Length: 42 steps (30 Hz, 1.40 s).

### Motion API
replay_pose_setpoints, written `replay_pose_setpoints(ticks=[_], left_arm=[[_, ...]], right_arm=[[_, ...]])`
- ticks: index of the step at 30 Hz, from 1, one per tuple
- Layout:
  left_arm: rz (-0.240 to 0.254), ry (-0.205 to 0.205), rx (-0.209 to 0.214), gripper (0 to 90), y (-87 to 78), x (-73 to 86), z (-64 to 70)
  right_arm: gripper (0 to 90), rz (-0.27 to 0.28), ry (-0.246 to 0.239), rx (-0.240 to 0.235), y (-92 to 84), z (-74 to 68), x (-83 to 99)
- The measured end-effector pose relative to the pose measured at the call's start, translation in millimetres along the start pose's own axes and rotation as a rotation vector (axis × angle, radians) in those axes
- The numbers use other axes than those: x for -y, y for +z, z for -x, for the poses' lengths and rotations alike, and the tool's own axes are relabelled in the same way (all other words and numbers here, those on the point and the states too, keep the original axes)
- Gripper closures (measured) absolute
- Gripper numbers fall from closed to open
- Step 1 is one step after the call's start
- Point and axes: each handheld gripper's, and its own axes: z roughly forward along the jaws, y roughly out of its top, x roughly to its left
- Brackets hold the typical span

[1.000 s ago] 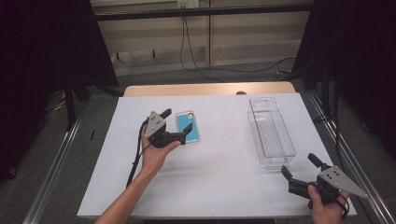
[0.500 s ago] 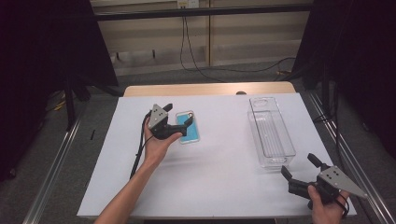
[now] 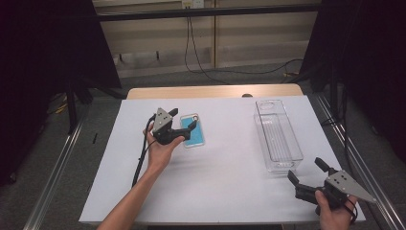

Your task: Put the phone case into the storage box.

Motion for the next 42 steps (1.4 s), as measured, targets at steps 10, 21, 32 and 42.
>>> replay_pose_setpoints(ticks=[10,21,32,42], left_arm=[[0.013,0.003,0.017,33.0,2.0,0.0,1.4],[0.015,-0.008,0.063,66.5,-1.2,-2.1,2.3],[-0.014,-0.003,0.105,84.9,-2.1,-3.3,4.3],[-0.099,-0.012,0.154,90.0,-0.8,-6.0,9.8]], right_arm=[[0.0,0.000,-0.005,-0.005,-0.3,-0.3,-0.1],[0.0,0.001,-0.005,-0.005,-0.2,-0.9,-0.2],[0.0,-0.002,-0.003,-0.005,0.1,-1.2,-0.2],[0.0,0.004,-0.005,-0.007,-0.4,-1.0,-0.8]])
